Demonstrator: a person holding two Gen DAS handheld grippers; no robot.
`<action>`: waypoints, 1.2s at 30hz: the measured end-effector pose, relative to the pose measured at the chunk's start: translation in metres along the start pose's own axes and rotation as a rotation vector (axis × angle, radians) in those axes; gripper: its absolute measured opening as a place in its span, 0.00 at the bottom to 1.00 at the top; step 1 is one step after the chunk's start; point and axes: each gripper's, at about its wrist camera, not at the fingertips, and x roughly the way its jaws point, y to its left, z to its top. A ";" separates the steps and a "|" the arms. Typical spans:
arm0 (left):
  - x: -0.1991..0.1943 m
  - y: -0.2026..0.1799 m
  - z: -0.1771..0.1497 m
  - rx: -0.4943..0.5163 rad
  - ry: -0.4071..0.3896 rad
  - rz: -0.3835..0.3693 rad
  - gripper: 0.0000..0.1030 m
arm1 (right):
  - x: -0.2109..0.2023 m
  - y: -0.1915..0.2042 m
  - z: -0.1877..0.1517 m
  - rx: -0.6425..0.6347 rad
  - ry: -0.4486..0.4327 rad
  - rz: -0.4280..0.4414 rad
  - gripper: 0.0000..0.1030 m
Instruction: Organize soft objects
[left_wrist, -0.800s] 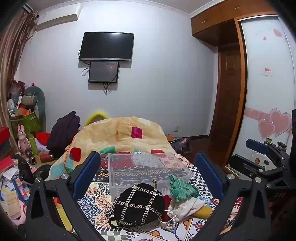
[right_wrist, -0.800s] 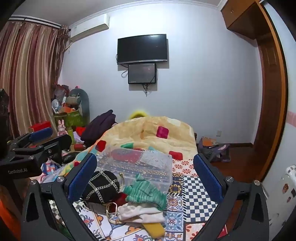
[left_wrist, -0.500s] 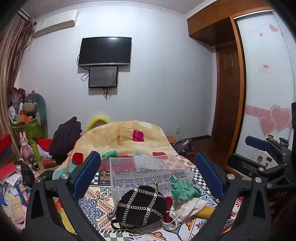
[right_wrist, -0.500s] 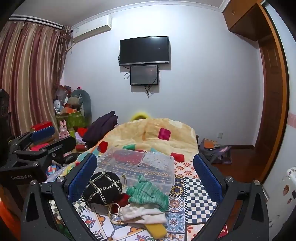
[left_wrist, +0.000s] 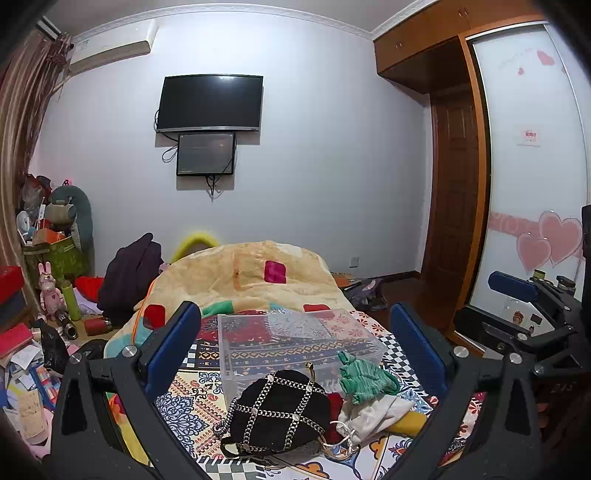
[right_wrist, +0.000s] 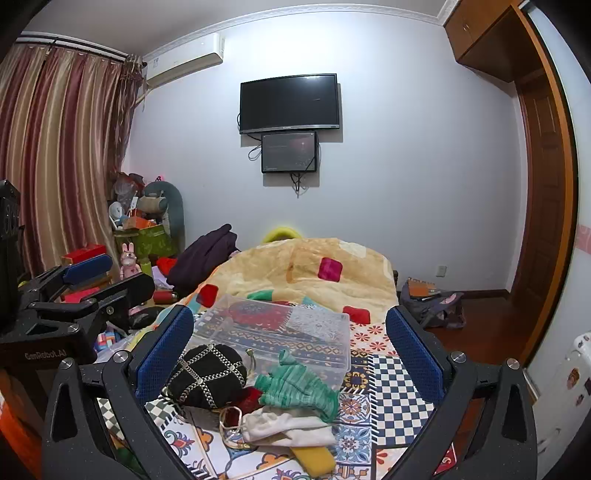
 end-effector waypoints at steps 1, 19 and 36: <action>0.000 0.000 0.000 0.000 0.000 0.000 1.00 | 0.000 0.000 0.000 0.000 0.000 0.000 1.00; -0.002 -0.002 0.000 0.005 -0.012 0.012 1.00 | -0.003 -0.002 -0.001 0.007 -0.017 0.004 1.00; -0.003 -0.002 0.001 0.013 -0.014 0.013 1.00 | -0.005 -0.003 -0.001 0.013 -0.021 0.005 1.00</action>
